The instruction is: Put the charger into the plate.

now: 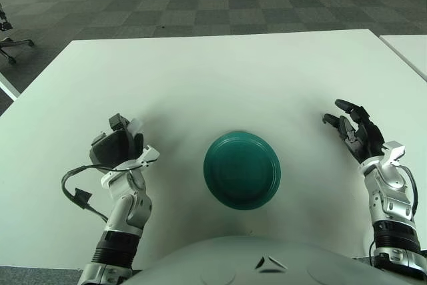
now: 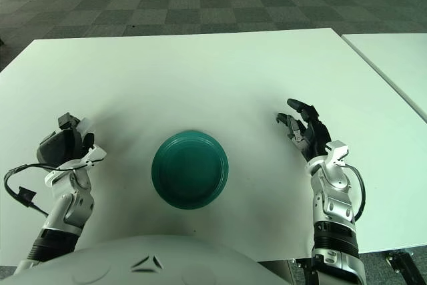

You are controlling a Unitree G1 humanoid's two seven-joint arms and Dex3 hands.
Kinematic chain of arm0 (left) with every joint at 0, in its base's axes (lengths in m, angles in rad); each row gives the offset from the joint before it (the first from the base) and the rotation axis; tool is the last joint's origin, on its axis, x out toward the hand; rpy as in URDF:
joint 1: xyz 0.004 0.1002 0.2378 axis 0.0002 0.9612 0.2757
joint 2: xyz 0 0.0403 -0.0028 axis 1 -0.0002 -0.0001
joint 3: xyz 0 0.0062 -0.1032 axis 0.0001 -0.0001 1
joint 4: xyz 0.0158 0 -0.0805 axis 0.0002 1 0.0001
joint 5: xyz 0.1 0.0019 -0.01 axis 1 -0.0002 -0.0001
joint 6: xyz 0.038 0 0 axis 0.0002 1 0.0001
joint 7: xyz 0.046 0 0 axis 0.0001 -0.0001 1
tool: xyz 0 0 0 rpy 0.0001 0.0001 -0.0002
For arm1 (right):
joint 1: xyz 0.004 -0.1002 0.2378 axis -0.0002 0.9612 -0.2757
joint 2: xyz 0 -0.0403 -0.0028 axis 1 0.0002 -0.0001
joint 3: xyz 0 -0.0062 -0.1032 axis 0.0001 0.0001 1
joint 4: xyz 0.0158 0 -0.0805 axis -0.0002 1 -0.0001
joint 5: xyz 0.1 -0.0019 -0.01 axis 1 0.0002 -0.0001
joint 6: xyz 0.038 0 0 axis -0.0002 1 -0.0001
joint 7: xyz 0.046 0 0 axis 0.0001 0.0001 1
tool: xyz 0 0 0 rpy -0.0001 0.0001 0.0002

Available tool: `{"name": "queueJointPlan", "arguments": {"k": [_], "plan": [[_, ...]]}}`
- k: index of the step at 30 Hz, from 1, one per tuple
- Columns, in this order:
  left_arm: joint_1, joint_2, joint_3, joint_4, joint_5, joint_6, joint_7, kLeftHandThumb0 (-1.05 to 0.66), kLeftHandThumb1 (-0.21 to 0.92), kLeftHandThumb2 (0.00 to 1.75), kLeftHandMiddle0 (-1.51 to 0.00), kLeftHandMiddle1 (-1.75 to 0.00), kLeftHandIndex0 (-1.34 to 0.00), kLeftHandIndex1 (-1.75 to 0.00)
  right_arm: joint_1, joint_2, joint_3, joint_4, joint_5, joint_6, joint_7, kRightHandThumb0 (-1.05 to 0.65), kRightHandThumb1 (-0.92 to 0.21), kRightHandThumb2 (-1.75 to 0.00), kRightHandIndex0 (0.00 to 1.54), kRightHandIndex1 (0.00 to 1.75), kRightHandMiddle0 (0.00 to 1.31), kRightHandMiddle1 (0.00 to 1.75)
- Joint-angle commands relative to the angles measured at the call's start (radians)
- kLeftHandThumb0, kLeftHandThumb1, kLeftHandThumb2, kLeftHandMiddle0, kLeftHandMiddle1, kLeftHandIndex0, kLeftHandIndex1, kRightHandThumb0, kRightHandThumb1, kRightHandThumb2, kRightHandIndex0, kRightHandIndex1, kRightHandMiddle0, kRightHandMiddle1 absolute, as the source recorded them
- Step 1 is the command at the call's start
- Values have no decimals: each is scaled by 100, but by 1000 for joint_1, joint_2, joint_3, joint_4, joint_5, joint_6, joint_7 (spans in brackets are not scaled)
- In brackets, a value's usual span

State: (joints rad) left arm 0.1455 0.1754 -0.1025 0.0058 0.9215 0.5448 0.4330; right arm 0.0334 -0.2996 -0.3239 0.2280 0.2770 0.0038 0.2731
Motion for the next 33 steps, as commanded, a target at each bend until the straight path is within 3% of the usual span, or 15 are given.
{"name": "queueJointPlan", "arguments": {"k": [1, 5, 8, 13, 19, 22, 24, 26, 33], "plan": [[29, -12, -6, 53, -48, -27, 9, -44, 45, 115, -114, -175, -51, -175, -2, 37, 15, -145, 67, 236, -69, -68, -89, -47, 19, 72, 3, 95], [49, -11, -14, -6, -28, -68, 70, -44, 44, 116, -116, -175, -52, -175, 93, 59, 20, -271, 80, 268, -84, -60, -84, -56, 26, 81, 6, 98], [80, -27, -44, -170, 40, -31, 54, -44, 42, 118, -117, -175, -53, -175, 114, 64, 19, -307, 81, 293, -92, -58, -83, -59, 27, 83, 5, 98], [97, -40, -88, -353, 142, 0, 14, -45, 39, 122, -120, -175, -55, -175, 13, 45, 23, -291, 74, 378, -118, -56, -82, -64, 26, 84, 3, 97], [112, -24, -100, -452, 214, -16, -42, -46, 38, 123, -121, -175, -56, -175, 77, 65, 19, -279, 65, 326, -82, -58, -80, -66, 24, 84, 1, 97], [125, -18, -105, -495, 254, -31, -75, -46, 37, 124, -122, -175, -57, -175, 78, 66, 19, -276, 64, 320, -80, -58, -80, -66, 24, 84, 1, 97], [130, -17, -130, -557, 305, -44, -119, -47, 35, 127, -124, -175, -58, -175, 3, 83, 34, -160, 43, 281, -88, -57, -80, -67, 25, 84, 1, 98], [132, -19, -145, -593, 340, -55, -154, -47, 34, 129, -125, -175, -59, -175, -22, 86, 37, -113, 37, 256, -86, -56, -80, -68, 26, 83, 1, 98], [161, -34, -194, -682, 405, -118, -243, -48, 29, 135, -127, -175, -63, -175, 34, 69, 10, -144, 54, 216, -52, -56, -81, -69, 27, 80, 2, 99]]}}
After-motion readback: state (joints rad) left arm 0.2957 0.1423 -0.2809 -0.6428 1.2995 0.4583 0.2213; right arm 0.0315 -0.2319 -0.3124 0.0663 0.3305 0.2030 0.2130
